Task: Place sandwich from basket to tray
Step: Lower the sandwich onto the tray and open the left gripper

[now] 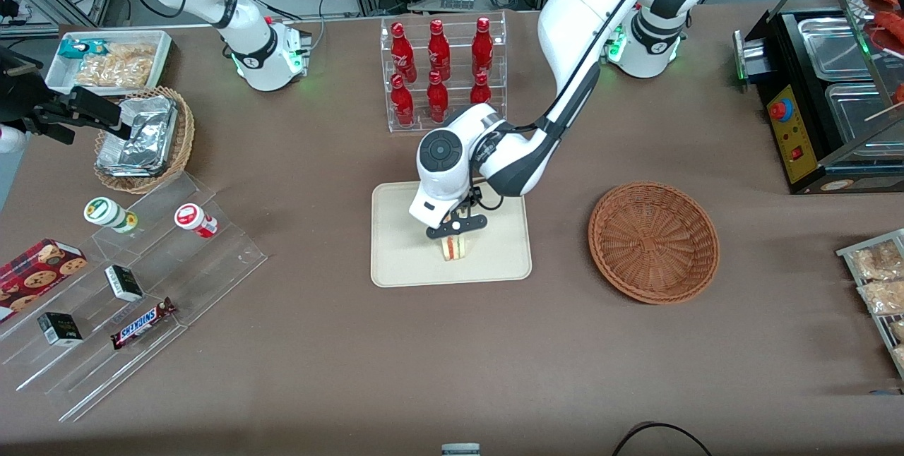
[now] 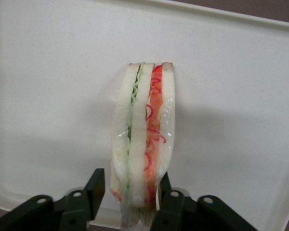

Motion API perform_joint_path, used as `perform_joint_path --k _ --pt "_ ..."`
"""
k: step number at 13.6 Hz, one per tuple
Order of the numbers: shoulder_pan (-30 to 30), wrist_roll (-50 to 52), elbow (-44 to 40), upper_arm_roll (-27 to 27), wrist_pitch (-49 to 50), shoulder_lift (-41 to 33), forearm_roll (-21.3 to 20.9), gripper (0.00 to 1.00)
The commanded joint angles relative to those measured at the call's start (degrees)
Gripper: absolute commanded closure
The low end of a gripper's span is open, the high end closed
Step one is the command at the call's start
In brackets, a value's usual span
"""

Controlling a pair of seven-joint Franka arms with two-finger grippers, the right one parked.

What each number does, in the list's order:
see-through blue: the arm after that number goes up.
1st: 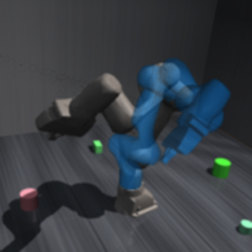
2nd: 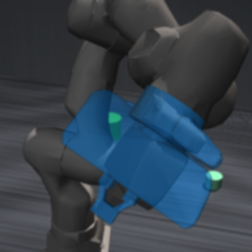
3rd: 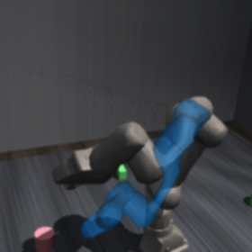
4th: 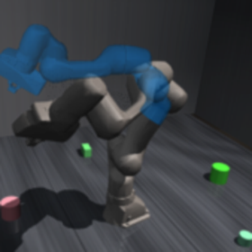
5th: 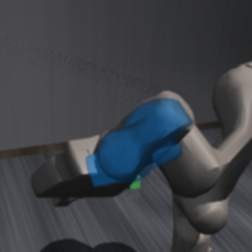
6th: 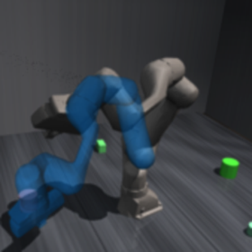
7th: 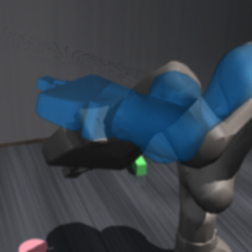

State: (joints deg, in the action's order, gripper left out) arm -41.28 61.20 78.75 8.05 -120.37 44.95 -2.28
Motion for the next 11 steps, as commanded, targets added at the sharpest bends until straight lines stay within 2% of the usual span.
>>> perform_joint_path --k 1,6,9,11 --pt "-0.47 1.82 -1.14 -0.49 3.12 -2.92 -0.97 0.00" --pt "2.33 1.20 -1.40 -1.46 9.27 -9.69 -0.97 0.00" --pt "8.04 1.20 -0.61 -1.37 11.54 -12.42 0.08 0.00" --pt "11.36 -3.95 1.31 -1.46 15.95 -14.88 0.26 0.00"
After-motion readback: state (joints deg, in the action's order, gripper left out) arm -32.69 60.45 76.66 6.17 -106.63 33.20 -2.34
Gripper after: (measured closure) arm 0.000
